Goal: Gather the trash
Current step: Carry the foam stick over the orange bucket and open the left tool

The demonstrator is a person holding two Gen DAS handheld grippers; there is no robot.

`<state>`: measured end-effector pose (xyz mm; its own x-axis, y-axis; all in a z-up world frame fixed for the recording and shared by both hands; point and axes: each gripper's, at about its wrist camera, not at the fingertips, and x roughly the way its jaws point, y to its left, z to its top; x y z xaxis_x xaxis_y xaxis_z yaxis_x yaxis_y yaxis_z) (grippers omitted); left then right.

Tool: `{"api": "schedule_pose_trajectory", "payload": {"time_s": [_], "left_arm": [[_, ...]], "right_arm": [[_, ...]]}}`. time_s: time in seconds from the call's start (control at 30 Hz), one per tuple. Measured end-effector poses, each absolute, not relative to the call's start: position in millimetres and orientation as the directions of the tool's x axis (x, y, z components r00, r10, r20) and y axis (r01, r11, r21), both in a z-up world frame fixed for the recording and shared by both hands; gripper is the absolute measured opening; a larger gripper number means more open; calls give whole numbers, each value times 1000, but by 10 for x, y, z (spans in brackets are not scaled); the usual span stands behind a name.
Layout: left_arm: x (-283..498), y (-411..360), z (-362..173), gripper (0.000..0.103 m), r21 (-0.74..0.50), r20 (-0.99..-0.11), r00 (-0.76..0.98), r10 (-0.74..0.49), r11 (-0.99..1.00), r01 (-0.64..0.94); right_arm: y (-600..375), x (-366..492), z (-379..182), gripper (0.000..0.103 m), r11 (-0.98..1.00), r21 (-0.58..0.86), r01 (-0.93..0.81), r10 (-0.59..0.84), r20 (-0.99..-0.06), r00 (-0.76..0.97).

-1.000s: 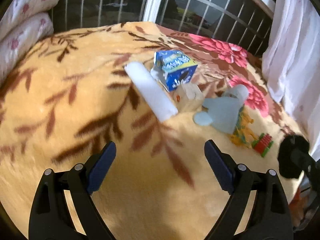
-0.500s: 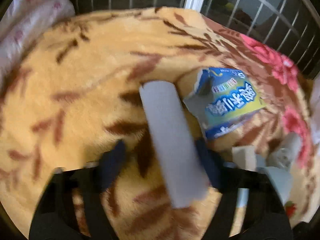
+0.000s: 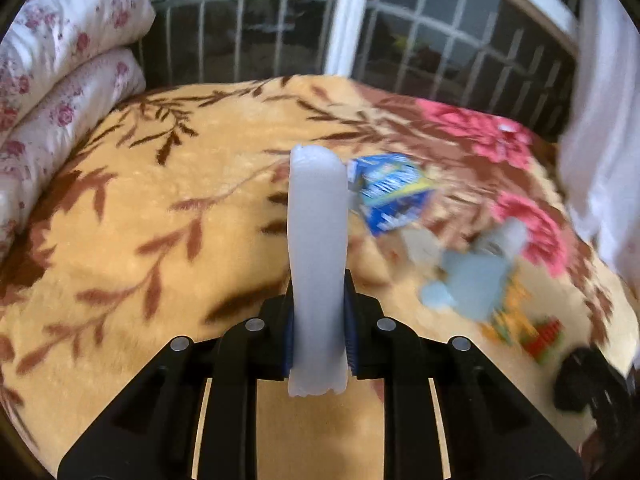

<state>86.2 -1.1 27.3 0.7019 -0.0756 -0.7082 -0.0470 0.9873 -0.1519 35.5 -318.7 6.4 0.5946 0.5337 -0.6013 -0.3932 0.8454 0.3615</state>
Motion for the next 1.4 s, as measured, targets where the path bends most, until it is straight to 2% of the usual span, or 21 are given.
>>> {"api": "schedule_pose_trajectory", "payload": {"time_s": [0.23, 0.4, 0.57, 0.8, 0.97, 1.1, 1.27, 1.4], "left_arm": [[-96, -357, 375, 18, -136, -653, 736, -178, 984, 117], [-653, -582, 284, 18, -71, -646, 736, -204, 976, 208], [-1199, -794, 134, 18, -40, -653, 703, -282, 940, 339], [-1631, -923, -295, 18, -51, -738, 587, -332, 896, 442], [-1638, -983, -745, 19, -109, -834, 433, -342, 871, 479], [-1490, -1030, -1153, 19, -139, -905, 305, -295, 885, 445], [-1270, -1114, -1613, 19, -178, -948, 176, -265, 900, 399], [-1231, -1211, -1918, 19, -152, -970, 116, -214, 906, 394]], "right_arm": [[-3081, 75, 90, 48, 822, 334, -460, 564, -580, 587], [-3057, -332, 68, 48, 806, 319, -499, 584, -569, 580], [-3108, -841, -6, 48, 794, 331, -510, 598, -572, 561], [-3172, -1344, -238, 48, 802, 335, -495, 576, -656, 489], [-3101, -1377, -513, 48, 838, 317, -445, 501, -771, 393], [-2967, -1277, -826, 48, 873, 298, -386, 419, -863, 282], [-2851, -1157, -1264, 49, 882, 346, -319, 412, -895, 169], [-2866, -1112, -1607, 49, 900, 364, -239, 400, -909, 122]]}}
